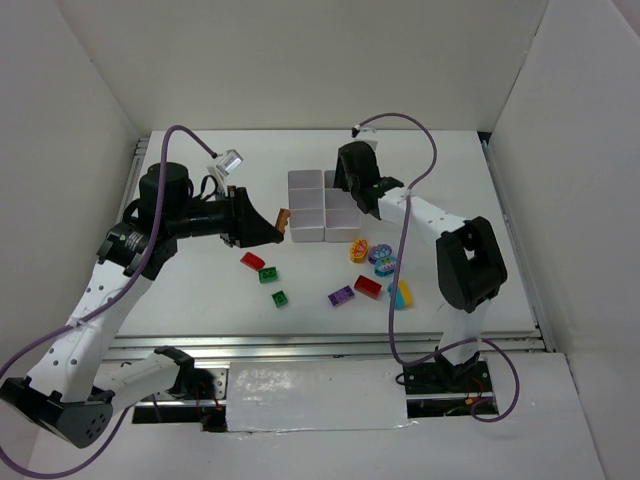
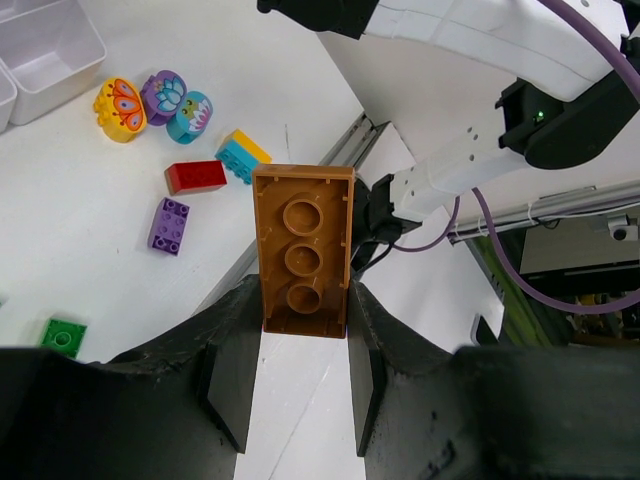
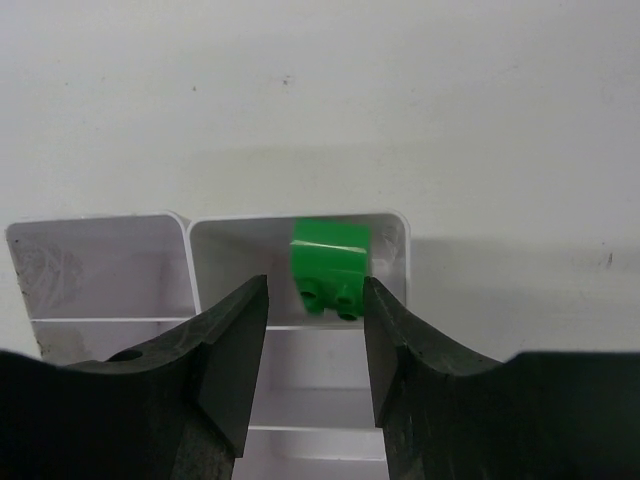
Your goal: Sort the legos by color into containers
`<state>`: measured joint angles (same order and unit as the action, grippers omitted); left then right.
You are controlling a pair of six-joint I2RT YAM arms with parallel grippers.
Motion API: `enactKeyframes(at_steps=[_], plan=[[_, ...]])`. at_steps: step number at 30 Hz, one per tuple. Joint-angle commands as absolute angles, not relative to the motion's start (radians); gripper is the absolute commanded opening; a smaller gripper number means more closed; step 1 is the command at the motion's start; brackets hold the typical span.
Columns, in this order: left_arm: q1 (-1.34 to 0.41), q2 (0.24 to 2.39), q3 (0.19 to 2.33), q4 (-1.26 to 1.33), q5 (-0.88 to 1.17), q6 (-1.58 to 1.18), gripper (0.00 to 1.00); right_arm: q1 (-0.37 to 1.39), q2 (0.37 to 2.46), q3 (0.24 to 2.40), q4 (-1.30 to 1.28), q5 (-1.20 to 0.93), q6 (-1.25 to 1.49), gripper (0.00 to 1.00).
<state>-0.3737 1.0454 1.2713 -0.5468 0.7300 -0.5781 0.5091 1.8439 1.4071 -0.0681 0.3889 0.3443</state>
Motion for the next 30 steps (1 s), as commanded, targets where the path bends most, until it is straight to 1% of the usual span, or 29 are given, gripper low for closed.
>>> enactKeyframes(at_steps=[1,6,9,11,14,15,16,17,19,20,22,23,24,25,26,27,28,30], plan=[[-0.371,1.049,1.278,-0.503,0.764,-0.56,0.0,0.522,1.867,1.462,-0.032,0.402,0.344,0.51],[-0.373,1.051,1.27,-0.494,0.776,-0.563,0.0,0.522,1.878,1.476,-0.041,0.402,0.353,0.52],[-0.373,1.052,1.272,-0.492,0.776,-0.565,0.0,0.522,1.85,1.47,-0.044,0.384,0.371,0.53],[-0.373,1.051,1.278,-0.494,0.769,-0.565,0.0,0.526,1.793,1.451,-0.051,0.352,0.394,0.53],[-0.374,1.051,1.278,-0.474,0.778,-0.569,0.0,0.525,1.666,1.39,-0.028,0.243,0.422,0.58],[-0.374,1.049,1.275,-0.466,0.785,-0.574,0.0,0.523,1.602,1.379,-0.028,0.118,0.422,0.62],[-0.373,1.049,1.267,-0.454,0.796,-0.578,0.0,0.522,1.57,1.37,-0.04,0.051,0.429,0.64],[-0.371,1.051,1.263,-0.428,0.823,-0.586,0.0,0.52,1.516,1.367,-0.052,-0.097,0.434,0.68],[-0.371,1.054,1.253,-0.399,0.857,-0.601,0.0,0.506,1.465,1.361,-0.087,-0.249,0.471,0.7],[-0.371,1.054,1.25,-0.358,0.898,-0.623,0.0,0.499,1.412,1.347,-0.06,-0.414,0.491,0.75],[-0.37,1.054,1.233,-0.302,0.937,-0.653,0.0,0.465,1.362,1.28,0.0,-0.582,0.607,0.78],[-0.37,1.055,1.227,-0.237,0.984,-0.688,0.0,0.456,1.317,1.238,0.196,-0.679,0.67,0.81],[-0.37,1.057,1.212,-0.2,1.005,-0.712,0.0,0.45,1.299,1.157,0.309,-0.813,0.822,0.82],[-0.37,1.061,1.206,-0.161,1.021,-0.762,0.0,0.457,1.28,1.129,0.402,-0.845,0.897,0.83],[-0.37,1.063,1.198,-0.085,1.05,-0.784,0.0,0.465,1.285,1.103,0.552,-0.897,1.014,0.84],[-0.371,1.066,1.19,-0.057,1.061,-0.805,0.0,0.474,1.293,1.101,0.608,-0.916,1.053,0.88],[-0.371,1.074,1.19,-0.037,1.066,-0.831,0.0,0.486,1.302,1.107,0.63,-0.923,1.077,0.93],[-0.371,1.089,1.203,-0.025,1.08,-0.833,0.0,0.518,1.312,1.124,0.612,-0.917,1.071,0.93]])
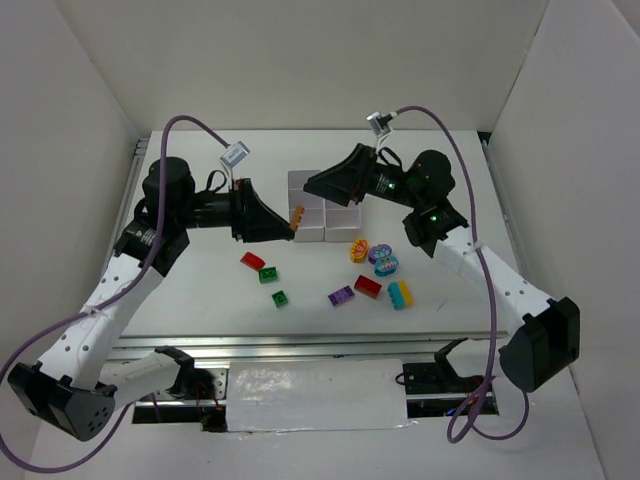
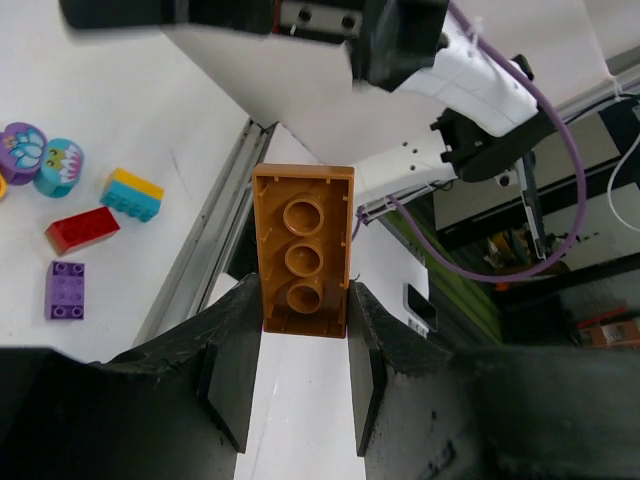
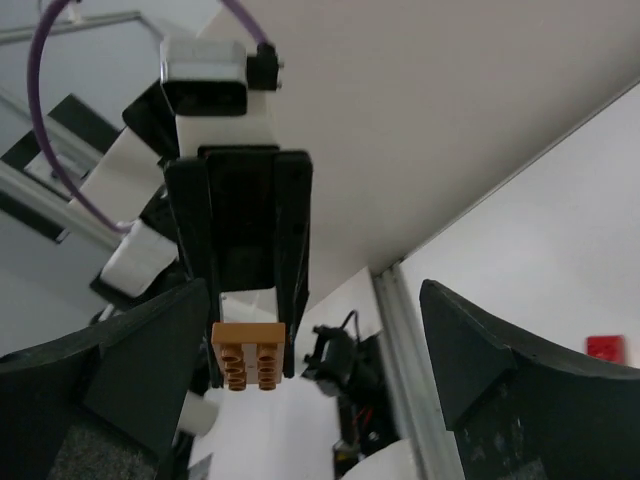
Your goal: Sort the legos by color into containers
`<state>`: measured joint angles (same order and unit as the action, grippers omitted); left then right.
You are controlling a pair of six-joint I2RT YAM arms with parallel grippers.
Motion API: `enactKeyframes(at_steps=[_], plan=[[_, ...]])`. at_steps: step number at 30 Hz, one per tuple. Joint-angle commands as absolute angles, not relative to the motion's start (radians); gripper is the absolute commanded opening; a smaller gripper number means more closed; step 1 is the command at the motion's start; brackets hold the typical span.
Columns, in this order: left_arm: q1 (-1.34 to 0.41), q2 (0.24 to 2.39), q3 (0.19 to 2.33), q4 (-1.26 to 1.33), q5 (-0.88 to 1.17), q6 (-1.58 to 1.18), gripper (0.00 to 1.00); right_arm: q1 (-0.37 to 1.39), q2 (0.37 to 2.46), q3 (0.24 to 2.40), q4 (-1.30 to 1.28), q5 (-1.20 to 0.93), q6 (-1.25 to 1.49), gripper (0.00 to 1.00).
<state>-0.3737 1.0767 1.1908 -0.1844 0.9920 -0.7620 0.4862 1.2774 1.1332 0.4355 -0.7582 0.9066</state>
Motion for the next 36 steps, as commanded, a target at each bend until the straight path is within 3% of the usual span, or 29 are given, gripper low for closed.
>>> enactKeyframes(at_steps=[1,6,11,13,16,17,19,21,22,24,25,26,28,31,36], plan=[[-0.371,1.091,1.207,-0.028,1.081,-0.83,0.0,0.528,1.309,1.13,0.586,-0.911,1.062,0.93],[-0.373,1.092,1.212,-0.052,1.068,-0.818,0.0,0.577,1.308,1.137,0.598,-0.923,1.078,0.92],[-0.371,1.091,1.21,-0.06,1.051,-0.818,0.0,0.609,1.296,1.111,0.595,-0.93,1.081,0.84],[-0.371,1.092,1.212,-0.072,1.048,-0.807,0.0,0.62,1.287,1.097,0.586,-0.92,1.083,0.74],[-0.373,1.091,1.21,-0.08,1.039,-0.801,0.0,0.63,1.284,1.092,0.568,-0.91,1.077,0.45],[-0.371,1.089,1.21,-0.08,1.037,-0.801,0.0,0.632,1.281,1.089,0.572,-0.904,1.077,0.14],[-0.371,1.089,1.21,-0.09,1.028,-0.795,0.0,0.63,1.276,1.088,0.54,-0.872,1.062,0.0],[-0.373,1.089,1.215,-0.116,1.009,-0.782,0.01,0.63,1.261,1.088,0.488,-0.847,1.019,0.0],[-0.371,1.092,1.221,-0.133,1.002,-0.763,0.08,0.63,1.249,1.085,0.474,-0.821,1.0,0.0],[-0.373,1.097,1.239,-0.184,0.969,-0.736,0.57,0.614,1.235,1.083,0.402,-0.787,0.925,0.0],[-0.37,1.103,1.25,-0.262,0.921,-0.695,0.89,0.603,1.229,1.083,0.379,-0.755,0.896,0.0],[-0.371,1.104,1.261,-0.308,0.895,-0.668,1.0,0.589,1.218,1.088,0.306,-0.73,0.828,0.0],[-0.367,1.12,1.288,-0.442,0.798,-0.605,1.0,0.546,1.204,1.098,0.224,-0.651,0.755,0.0],[-0.353,1.134,1.31,-0.613,0.61,-0.545,1.0,0.525,1.2,1.12,0.051,-0.354,0.588,0.0],[-0.31,1.112,1.276,-0.704,0.408,-0.56,1.0,0.528,1.302,1.114,0.02,-0.001,0.419,0.0]])
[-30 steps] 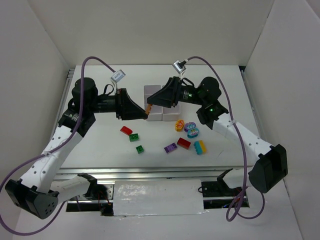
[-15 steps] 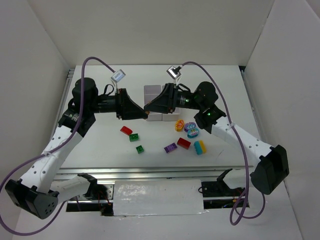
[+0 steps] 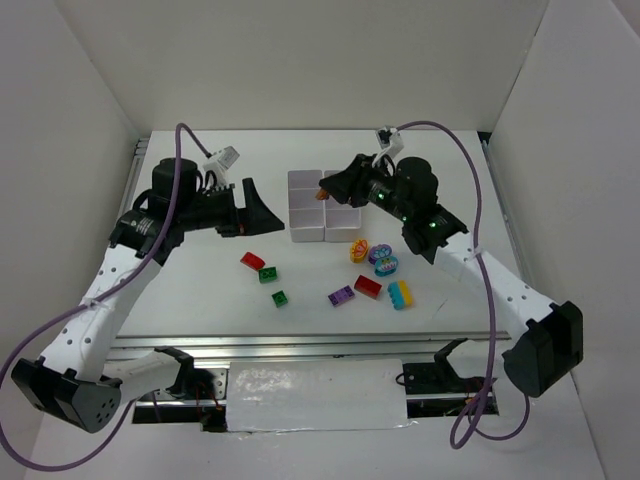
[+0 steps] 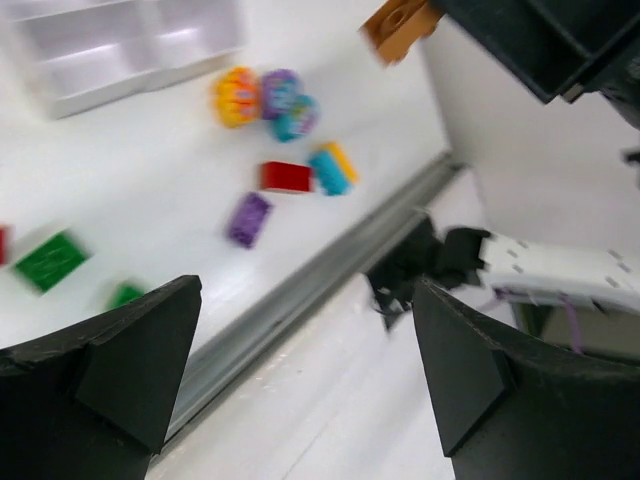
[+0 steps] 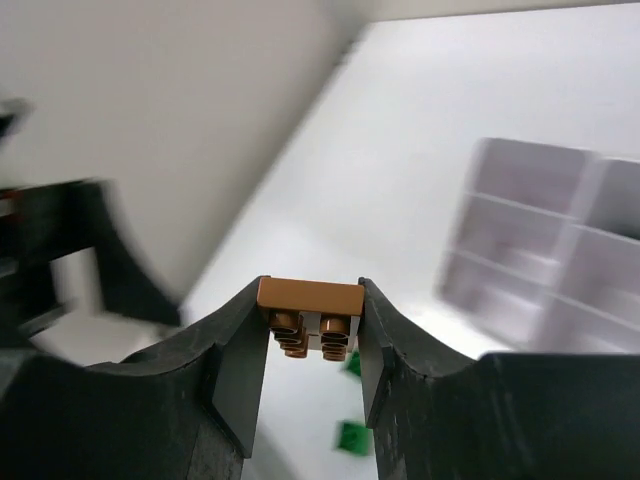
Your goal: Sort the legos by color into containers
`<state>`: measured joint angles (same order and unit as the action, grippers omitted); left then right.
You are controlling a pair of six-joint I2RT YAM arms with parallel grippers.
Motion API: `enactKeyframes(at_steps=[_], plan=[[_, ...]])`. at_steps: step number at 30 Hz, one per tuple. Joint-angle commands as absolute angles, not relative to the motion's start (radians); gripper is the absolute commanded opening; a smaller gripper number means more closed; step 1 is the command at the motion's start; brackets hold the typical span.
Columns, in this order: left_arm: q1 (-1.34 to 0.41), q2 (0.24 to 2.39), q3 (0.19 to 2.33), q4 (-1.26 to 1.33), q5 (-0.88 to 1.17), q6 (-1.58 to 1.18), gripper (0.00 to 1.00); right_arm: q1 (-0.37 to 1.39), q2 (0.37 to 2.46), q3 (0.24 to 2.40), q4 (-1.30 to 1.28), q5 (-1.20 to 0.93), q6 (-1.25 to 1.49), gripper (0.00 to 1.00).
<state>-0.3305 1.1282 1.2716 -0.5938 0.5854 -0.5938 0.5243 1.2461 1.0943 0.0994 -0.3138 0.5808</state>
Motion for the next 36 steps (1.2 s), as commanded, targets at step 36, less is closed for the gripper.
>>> enactKeyframes(at_steps=[36], plan=[[-0.304,1.014,1.184,-0.678,0.459,-0.523,1.0,0.584,1.718,1.157,0.293,0.485,0.229,0.26]])
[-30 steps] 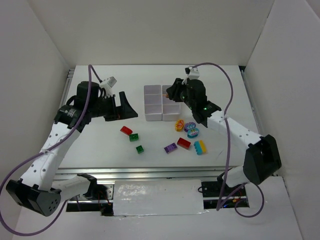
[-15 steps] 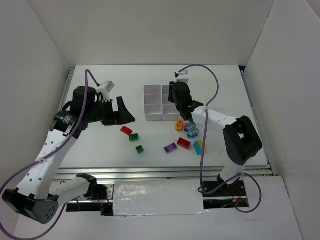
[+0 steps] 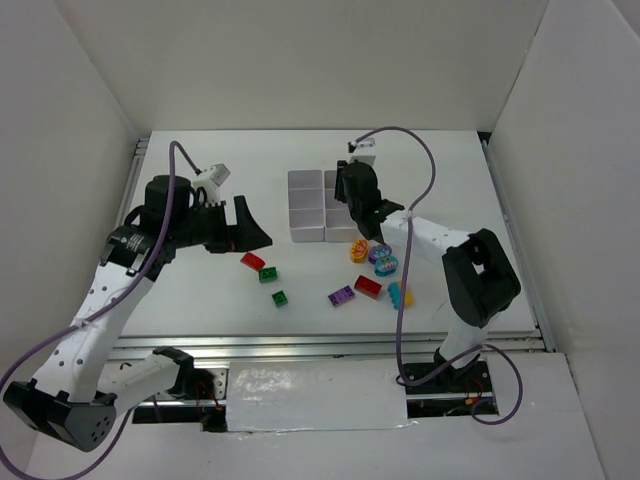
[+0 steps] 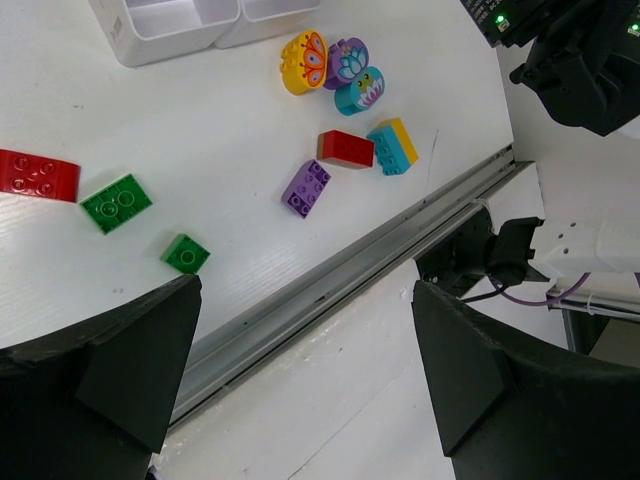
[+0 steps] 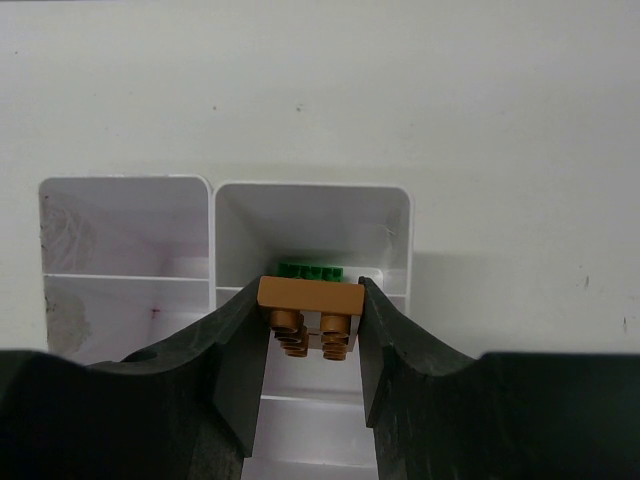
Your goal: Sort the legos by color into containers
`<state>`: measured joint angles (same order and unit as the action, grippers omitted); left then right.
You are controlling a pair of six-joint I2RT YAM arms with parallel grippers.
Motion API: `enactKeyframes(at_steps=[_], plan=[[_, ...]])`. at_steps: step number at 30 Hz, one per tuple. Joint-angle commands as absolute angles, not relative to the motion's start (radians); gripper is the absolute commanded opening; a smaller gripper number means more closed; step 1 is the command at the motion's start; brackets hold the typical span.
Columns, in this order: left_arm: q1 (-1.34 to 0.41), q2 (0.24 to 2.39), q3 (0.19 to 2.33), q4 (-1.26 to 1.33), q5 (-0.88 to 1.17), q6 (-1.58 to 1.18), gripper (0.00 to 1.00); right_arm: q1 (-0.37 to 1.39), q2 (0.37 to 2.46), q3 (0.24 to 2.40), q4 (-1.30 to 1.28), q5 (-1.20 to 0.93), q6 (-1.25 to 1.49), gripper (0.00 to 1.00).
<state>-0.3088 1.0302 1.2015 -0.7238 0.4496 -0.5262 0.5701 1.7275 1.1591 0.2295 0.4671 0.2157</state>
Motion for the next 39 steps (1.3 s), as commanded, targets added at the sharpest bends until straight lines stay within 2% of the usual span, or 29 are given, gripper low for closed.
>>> enactKeyframes(at_steps=[1,8,9,13,21,24,26,28,31,32,34,39], plan=[[-0.304,1.015,1.181,-0.678,0.456,-0.526,0.99,0.587,1.717,1.152,0.296,0.48,0.23,0.28],[-0.304,1.023,1.177,-0.675,0.456,-0.531,1.0,0.588,1.727,1.147,0.275,0.473,0.233,0.46],[-0.302,1.025,1.178,-0.675,0.456,-0.529,1.0,0.589,1.726,1.146,0.275,0.474,0.235,0.53],[-0.304,1.025,1.172,-0.677,0.457,-0.529,0.99,0.589,1.726,1.144,0.269,0.472,0.238,0.61],[-0.302,1.02,1.164,-0.678,0.446,-0.541,0.99,0.589,1.72,1.158,0.236,0.442,0.247,0.64],[-0.299,1.029,1.198,-0.715,0.331,-0.575,0.99,0.618,1.622,1.17,0.171,0.349,0.276,0.68],[-0.285,1.041,1.239,-0.768,0.243,-0.627,0.99,0.652,1.57,1.23,0.027,0.331,0.328,0.74],[-0.276,1.048,1.288,-0.836,0.093,-0.67,0.99,0.687,1.552,1.311,-0.169,0.237,0.405,0.75],[-0.255,1.066,1.366,-0.964,-0.119,-0.779,1.0,0.761,1.526,1.341,-0.324,0.161,0.471,0.79],[-0.241,1.072,1.385,-0.995,-0.161,-0.826,0.99,0.784,1.534,1.345,-0.356,0.116,0.48,0.99],[-0.219,1.098,1.442,-1.072,-0.245,-0.866,1.0,0.86,1.578,1.38,-0.484,0.089,0.506,1.0],[-0.212,1.129,1.497,-1.095,-0.229,-0.845,0.99,0.979,1.664,1.429,-0.615,0.019,0.508,1.0]])
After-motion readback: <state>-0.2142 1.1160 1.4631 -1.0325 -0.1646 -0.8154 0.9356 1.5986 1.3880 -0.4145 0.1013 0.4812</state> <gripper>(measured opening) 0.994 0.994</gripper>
